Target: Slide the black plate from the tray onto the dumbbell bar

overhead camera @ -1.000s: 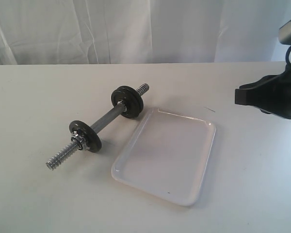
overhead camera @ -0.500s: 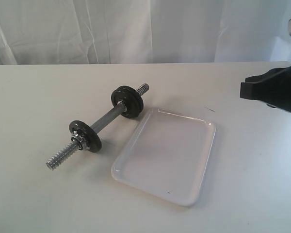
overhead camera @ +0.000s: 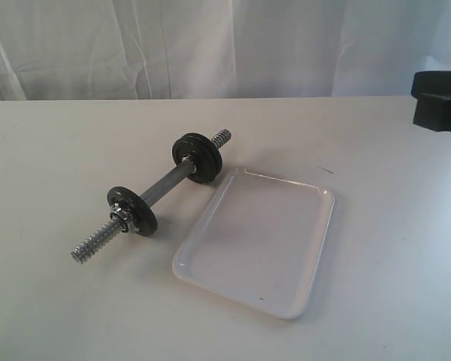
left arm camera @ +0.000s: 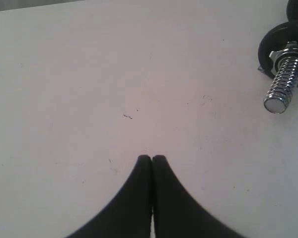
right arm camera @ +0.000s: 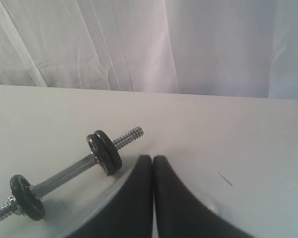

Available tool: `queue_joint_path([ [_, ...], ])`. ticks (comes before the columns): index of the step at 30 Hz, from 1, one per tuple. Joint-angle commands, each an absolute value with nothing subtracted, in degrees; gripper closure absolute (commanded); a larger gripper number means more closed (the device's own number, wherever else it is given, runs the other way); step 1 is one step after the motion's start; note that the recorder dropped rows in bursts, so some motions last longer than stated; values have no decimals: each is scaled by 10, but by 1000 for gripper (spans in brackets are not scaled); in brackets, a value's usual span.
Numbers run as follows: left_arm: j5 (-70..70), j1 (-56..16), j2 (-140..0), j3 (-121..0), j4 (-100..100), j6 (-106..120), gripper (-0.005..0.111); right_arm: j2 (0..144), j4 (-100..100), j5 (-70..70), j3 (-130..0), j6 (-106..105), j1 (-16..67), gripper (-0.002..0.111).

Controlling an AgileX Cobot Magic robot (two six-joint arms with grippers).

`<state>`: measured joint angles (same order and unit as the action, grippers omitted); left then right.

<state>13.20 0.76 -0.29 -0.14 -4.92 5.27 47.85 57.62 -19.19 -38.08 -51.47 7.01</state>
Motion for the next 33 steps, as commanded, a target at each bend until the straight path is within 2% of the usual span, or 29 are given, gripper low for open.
queue_joint_path([
  [1, 133, 4, 0, 0, -52, 54, 107, 469, 576, -192, -376, -512, 69, 108],
  [5, 133, 4, 0, 0, -52, 54, 107, 468, 576, -175, -366, -512, 69, 108],
  [12, 133, 4, 0, 0, -52, 54, 107, 433, 576, -112, -308, -512, 119, 108],
  [25, 133, 4, 0, 0, -52, 54, 107, 201, 576, -120, -169, -512, 193, 108],
  [33, 133, 4, 0, 0, -52, 54, 107, 108, 576, -121, -156, -512, 194, 108],
])
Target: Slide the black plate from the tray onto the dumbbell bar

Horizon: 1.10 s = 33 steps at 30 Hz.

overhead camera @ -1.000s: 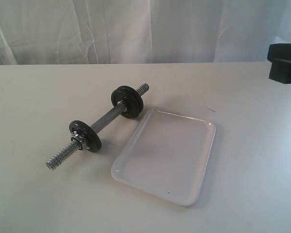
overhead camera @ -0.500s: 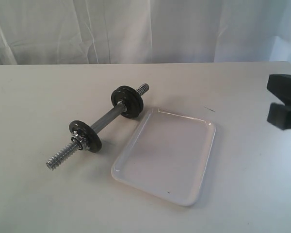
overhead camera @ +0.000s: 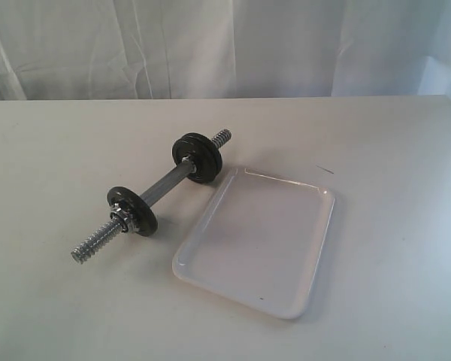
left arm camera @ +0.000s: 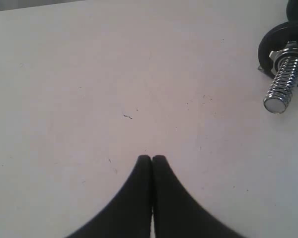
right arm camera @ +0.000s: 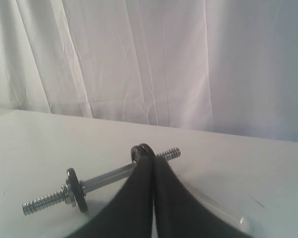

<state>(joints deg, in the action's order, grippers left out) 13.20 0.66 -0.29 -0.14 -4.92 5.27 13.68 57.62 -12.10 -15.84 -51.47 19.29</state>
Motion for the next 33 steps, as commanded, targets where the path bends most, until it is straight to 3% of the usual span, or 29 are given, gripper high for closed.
queue_joint_path([
  [1, 133, 4, 0, 0, -52, 54, 107, 103, 576, -121, -156, -512, 194, 108],
  [17, 133, 4, 0, 0, -52, 54, 107, 94, 576, -121, -156, -512, 194, 108],
  [26, 133, 4, 0, 0, -52, 54, 107, 0, 575, -113, -113, -512, 193, 108],
  [33, 133, 4, 0, 0, -52, 54, 107, 0, 450, -124, -74, -472, 161, 108],
])
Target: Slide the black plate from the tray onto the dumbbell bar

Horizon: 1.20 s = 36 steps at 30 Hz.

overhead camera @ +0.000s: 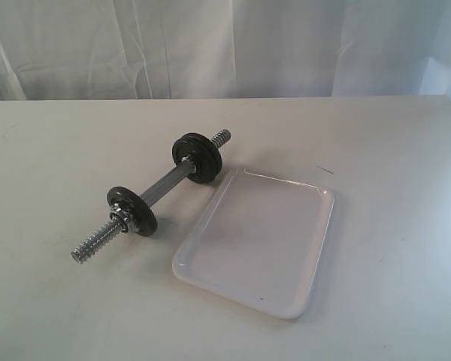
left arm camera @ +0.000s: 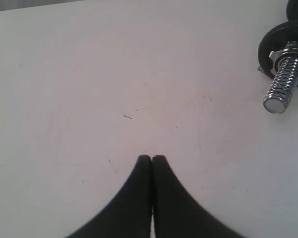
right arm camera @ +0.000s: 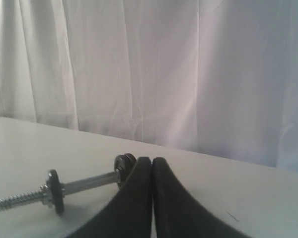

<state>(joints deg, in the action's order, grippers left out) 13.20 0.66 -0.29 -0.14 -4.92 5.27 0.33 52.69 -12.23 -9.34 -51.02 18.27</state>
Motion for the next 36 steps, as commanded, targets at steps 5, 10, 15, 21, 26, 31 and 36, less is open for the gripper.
queue_joint_path([
  [5, 133, 4, 0, 0, -52, 54, 107, 0, 295, -43, -28, -279, 138, 108],
  [10, 133, 4, 0, 0, -52, 54, 107, 0, 200, 18, 0, -130, 130, 108],
  [15, 133, 4, 0, 0, -53, 54, 107, 0, 54, -23, 0, -84, 130, 108],
  [21, 133, 4, 0, 0, -53, 54, 107, 0, 39, -184, 0, -72, 118, 108],
  [26, 133, 4, 0, 0, -53, 54, 107, 0, 38, -193, 0, -64, 107, 108],
  [31, 133, 4, 0, 0, -53, 54, 107, 0, 25, -191, 0, -27, 107, 108],
  [36, 133, 4, 0, 0, -53, 54, 107, 0, 23, -190, 0, 6, 107, 108],
])
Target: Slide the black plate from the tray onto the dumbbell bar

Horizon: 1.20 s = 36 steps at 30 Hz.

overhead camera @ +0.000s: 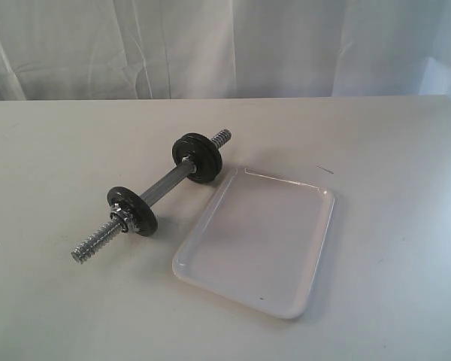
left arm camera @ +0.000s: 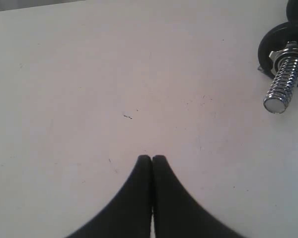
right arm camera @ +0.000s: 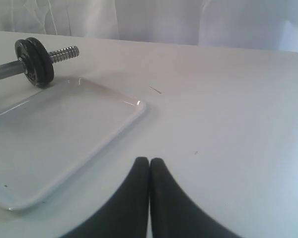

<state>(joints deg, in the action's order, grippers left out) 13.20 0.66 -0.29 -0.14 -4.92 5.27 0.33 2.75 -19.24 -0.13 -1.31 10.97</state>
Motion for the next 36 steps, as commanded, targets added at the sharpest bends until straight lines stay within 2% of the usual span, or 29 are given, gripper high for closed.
queue_joint_path([
  [1, 133, 4, 0, 0, -53, 54, 107, 0, 23, -190, 0, 6, 104, 108],
  [36, 133, 4, 0, 0, -53, 54, 107, 0, 23, -179, 0, 13, 96, 108],
])
